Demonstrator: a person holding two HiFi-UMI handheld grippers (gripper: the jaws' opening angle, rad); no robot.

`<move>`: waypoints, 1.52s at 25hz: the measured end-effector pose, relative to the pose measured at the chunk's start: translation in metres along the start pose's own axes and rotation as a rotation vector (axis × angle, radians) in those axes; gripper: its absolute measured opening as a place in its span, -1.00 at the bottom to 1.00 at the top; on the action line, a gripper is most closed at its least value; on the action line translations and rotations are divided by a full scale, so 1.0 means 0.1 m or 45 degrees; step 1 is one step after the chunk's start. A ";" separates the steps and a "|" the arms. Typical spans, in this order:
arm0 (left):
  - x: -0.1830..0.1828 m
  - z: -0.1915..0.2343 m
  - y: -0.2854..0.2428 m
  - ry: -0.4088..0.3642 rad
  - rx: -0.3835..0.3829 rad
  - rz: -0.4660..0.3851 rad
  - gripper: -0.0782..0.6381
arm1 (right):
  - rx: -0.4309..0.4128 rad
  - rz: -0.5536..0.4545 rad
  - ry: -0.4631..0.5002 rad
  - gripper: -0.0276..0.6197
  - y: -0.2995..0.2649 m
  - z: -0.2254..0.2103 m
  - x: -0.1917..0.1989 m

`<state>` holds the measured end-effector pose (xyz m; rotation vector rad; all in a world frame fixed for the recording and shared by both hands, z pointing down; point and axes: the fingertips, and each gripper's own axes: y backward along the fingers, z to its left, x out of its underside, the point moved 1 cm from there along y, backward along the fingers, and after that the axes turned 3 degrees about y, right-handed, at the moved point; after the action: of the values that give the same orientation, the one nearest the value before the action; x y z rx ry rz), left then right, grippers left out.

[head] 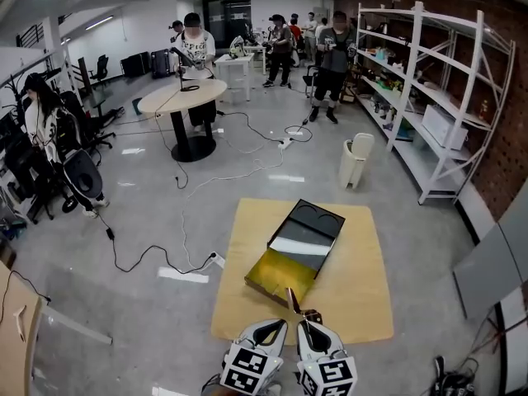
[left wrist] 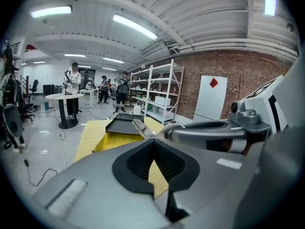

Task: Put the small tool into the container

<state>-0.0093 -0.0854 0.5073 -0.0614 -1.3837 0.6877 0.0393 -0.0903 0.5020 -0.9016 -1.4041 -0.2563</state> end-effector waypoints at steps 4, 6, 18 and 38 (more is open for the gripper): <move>0.03 -0.05 0.02 0.021 -0.001 0.006 -0.75 | -0.010 0.022 0.008 -0.86 0.05 0.03 0.00; 0.02 -0.07 0.00 0.025 0.009 0.005 -0.75 | -0.006 0.026 0.013 -0.86 0.07 0.03 0.00; -0.08 0.02 -0.12 -0.009 0.012 -0.015 -0.75 | 0.008 0.012 0.029 -0.86 -0.08 -0.04 -0.02; -0.13 0.06 -0.23 -0.037 0.008 -0.016 -0.76 | 0.037 0.047 0.044 -0.86 -0.22 -0.28 0.01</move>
<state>-0.0059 -0.1122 0.5067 -0.0376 -1.4089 0.6845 0.0460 -0.1233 0.5142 -0.8945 -1.3544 -0.2223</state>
